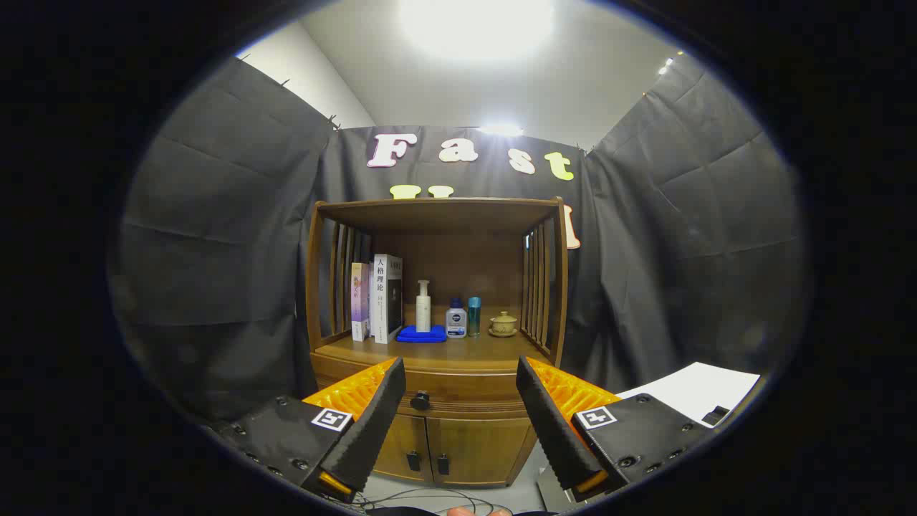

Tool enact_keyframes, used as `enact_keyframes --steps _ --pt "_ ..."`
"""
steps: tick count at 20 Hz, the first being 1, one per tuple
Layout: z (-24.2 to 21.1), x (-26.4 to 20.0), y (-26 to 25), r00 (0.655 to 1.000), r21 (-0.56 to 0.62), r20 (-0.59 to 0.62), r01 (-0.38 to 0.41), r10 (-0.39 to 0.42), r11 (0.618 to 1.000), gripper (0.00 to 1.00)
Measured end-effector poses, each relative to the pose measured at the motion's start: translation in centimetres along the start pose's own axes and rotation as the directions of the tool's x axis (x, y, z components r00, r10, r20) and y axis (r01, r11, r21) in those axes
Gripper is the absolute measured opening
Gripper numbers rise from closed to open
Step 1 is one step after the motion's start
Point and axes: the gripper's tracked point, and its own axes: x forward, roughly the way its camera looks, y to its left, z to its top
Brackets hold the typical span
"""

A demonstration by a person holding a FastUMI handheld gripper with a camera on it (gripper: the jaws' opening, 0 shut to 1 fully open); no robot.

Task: Pull open the drawer, take out the items inside it, and place them on the countertop above the cabinet.

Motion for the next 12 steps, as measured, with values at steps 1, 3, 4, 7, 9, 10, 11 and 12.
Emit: enact_keyframes --steps 1,3,4,7,9,10,11,12 --pt "-0.2 0.0 0.1 1.0 0.0 -0.004 -0.001 0.001 1.0 0.98" --pt "-0.4 0.2 0.2 1.0 -0.003 -0.01 -0.003 0.003 1.0 0.98" --pt "-0.4 0.4 0.2 1.0 -0.004 -0.012 -0.003 0.003 1.0 0.98" --pt "-1.1 0.9 0.0 1.0 -0.003 -0.017 0.0 0.0 1.0 0.98" --pt "-1.7 1.4 -0.1 1.0 -0.006 -0.029 0.002 -0.002 1.0 0.98" --pt "-2.1 1.6 -0.2 0.999 -0.006 -0.036 0.004 -0.005 1.0 0.98" --pt "-2.4 2.0 -0.2 0.999 -0.004 -0.041 0.005 -0.005 1.0 0.98" --pt "-2.6 2.3 -0.2 0.999 -0.001 -0.047 0.005 -0.005 1.0 0.98"
